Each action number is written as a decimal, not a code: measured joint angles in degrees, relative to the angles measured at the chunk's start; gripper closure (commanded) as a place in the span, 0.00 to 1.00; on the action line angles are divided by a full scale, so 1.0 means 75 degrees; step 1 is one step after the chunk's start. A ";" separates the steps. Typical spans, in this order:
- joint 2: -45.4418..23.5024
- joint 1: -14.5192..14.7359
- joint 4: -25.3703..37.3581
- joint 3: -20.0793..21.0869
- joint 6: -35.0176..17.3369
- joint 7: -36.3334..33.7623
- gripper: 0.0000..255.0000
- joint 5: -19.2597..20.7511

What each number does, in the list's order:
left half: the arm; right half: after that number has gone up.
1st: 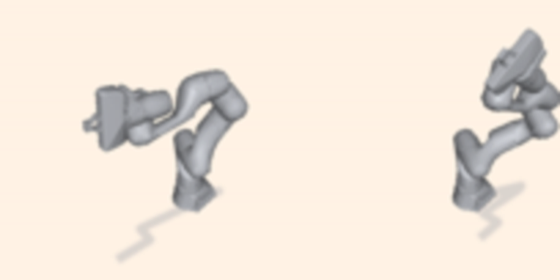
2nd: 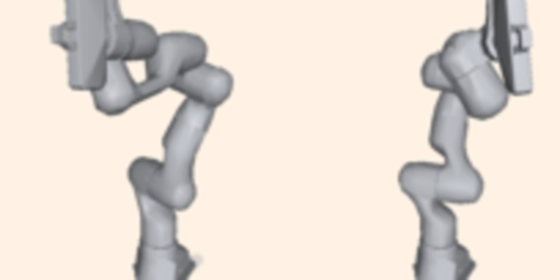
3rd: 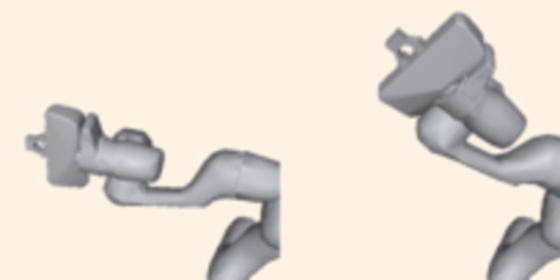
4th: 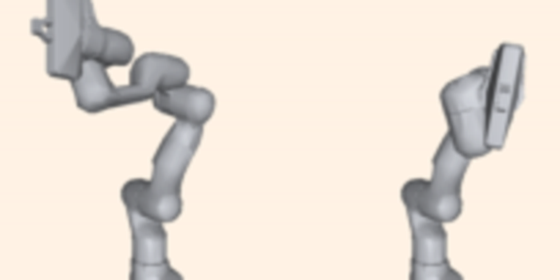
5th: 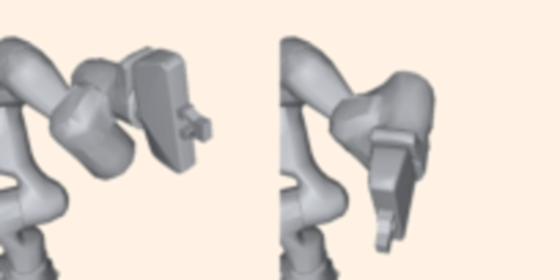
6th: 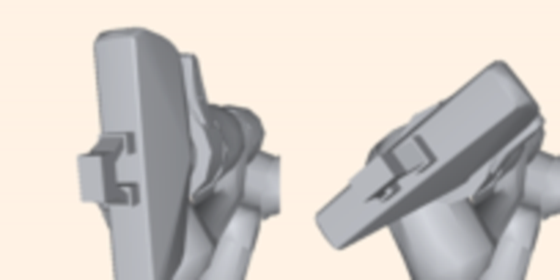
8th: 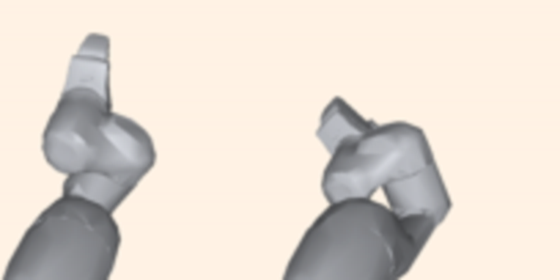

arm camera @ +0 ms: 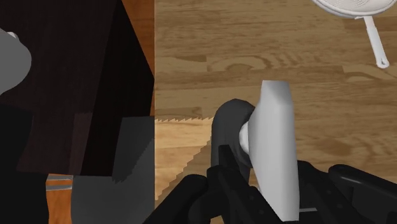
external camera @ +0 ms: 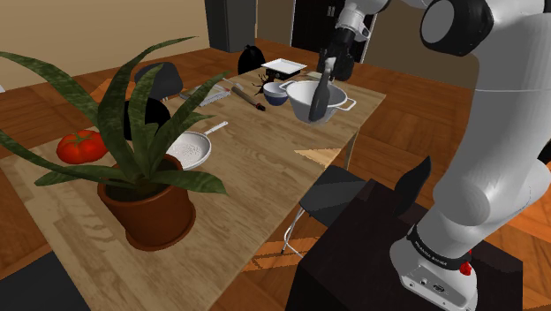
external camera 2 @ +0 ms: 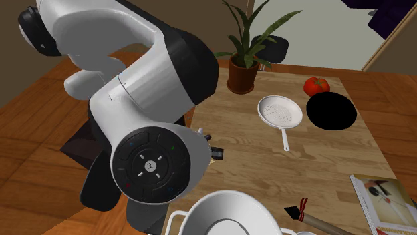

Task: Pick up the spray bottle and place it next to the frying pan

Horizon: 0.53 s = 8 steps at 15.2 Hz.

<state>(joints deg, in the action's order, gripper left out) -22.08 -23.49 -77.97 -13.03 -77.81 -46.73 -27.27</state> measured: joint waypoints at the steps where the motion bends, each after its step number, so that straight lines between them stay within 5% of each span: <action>1: 0.0000 -0.0004 0.0082 0.0003 0.0073 -0.0037 1.00 -0.0007; 8: -0.0144 -0.0124 0.1024 0.0018 0.0817 -0.0331 1.00 -0.0101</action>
<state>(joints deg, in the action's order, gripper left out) -23.16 -24.42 -70.29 -12.90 -71.69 -49.21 -28.03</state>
